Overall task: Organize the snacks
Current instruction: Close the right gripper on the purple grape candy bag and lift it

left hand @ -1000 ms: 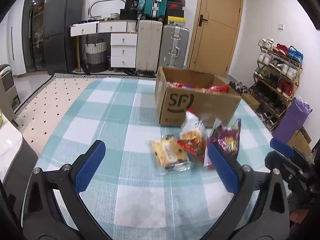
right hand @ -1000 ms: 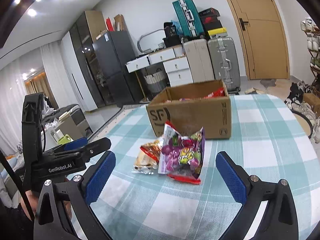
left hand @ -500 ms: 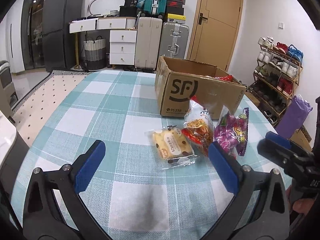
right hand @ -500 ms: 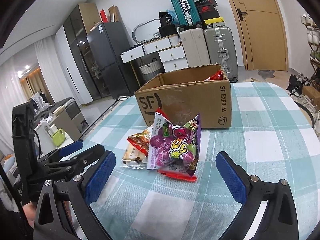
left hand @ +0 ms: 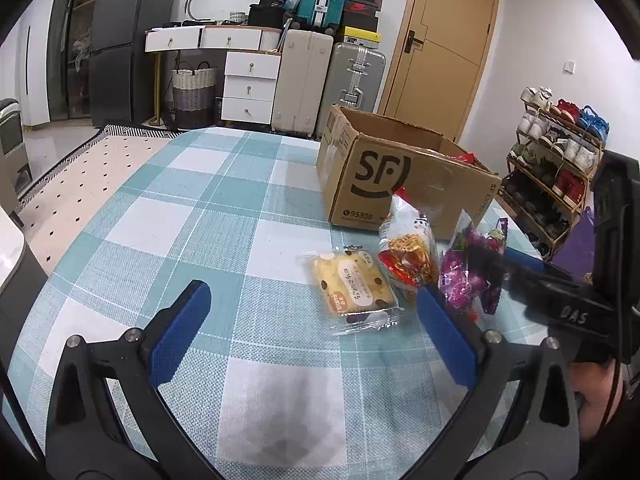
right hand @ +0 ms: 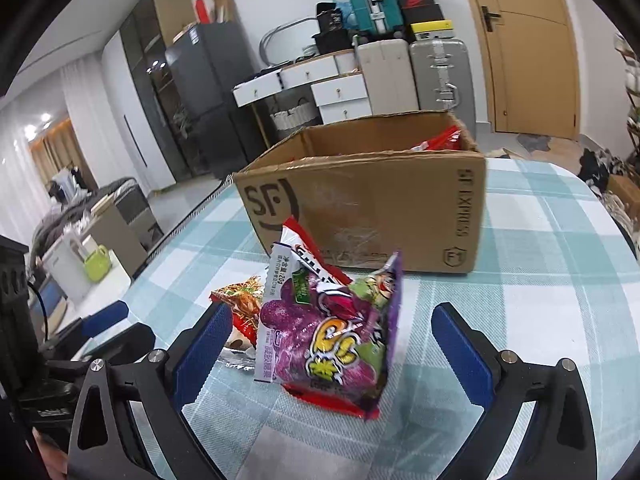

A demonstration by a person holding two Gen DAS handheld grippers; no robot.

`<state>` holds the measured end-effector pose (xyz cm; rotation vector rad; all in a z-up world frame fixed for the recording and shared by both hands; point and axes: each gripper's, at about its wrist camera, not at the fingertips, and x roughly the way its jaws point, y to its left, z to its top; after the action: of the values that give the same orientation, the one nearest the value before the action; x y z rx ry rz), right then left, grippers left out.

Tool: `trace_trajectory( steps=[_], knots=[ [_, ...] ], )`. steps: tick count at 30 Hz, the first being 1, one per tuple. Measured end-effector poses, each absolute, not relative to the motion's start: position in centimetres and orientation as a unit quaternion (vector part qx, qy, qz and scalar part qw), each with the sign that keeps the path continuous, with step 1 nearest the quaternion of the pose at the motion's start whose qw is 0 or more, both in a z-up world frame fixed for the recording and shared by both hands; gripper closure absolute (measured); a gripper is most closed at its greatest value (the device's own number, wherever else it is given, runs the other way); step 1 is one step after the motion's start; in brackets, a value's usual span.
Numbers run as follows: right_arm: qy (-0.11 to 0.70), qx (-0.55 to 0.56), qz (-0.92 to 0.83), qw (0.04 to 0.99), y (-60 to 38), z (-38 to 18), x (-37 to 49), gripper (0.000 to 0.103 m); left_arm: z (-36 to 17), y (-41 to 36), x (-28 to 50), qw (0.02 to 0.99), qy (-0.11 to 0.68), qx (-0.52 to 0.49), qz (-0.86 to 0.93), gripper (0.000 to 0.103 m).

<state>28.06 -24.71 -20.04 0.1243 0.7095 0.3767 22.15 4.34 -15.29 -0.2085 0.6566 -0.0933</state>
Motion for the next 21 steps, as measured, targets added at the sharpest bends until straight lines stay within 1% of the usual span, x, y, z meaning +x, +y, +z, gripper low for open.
trace_trajectory(
  steps=[3,4,5,9,10,11,14,17,21],
  knots=[
    [0.353,0.048,0.181,0.917,-24.1,-20.6,28.7,0.005,-15.6,4.4,22.4,0.939,0.324,-0.106,-0.049,0.001],
    [0.358,0.051,0.184,0.914,-24.1,-20.8,29.0,0.009,-15.7,4.3,22.5,0.938,0.325,-0.106,-0.049,0.001],
    [0.362,0.054,0.187,0.912,-24.0,-21.1,29.2,0.018,-15.8,4.2,22.7,0.938,0.328,-0.105,-0.050,0.001],
    [0.374,0.061,0.184,0.907,-24.3,-21.8,29.7,0.045,-16.1,4.3,22.7,0.937,0.328,-0.110,-0.052,0.001],
    [0.372,0.065,0.182,0.908,-24.5,-21.8,29.6,0.054,-16.2,4.3,22.8,0.937,0.328,-0.111,-0.051,0.001],
    [0.371,0.069,0.181,0.908,-24.6,-21.8,29.6,0.056,-16.2,4.3,22.8,0.937,0.328,-0.112,-0.050,0.001],
    [0.369,0.080,0.194,0.905,-25.0,-21.9,29.3,0.067,-16.6,4.4,22.9,0.935,0.333,-0.115,-0.050,0.001],
    [0.356,0.082,0.197,0.910,-25.6,-21.6,28.5,0.070,-16.7,4.3,22.9,0.935,0.334,-0.112,-0.051,0.001],
    [0.355,0.095,0.196,0.909,-26.3,-21.7,27.8,0.070,-16.7,4.1,22.7,0.936,0.331,-0.106,-0.051,0.001]
  ],
)
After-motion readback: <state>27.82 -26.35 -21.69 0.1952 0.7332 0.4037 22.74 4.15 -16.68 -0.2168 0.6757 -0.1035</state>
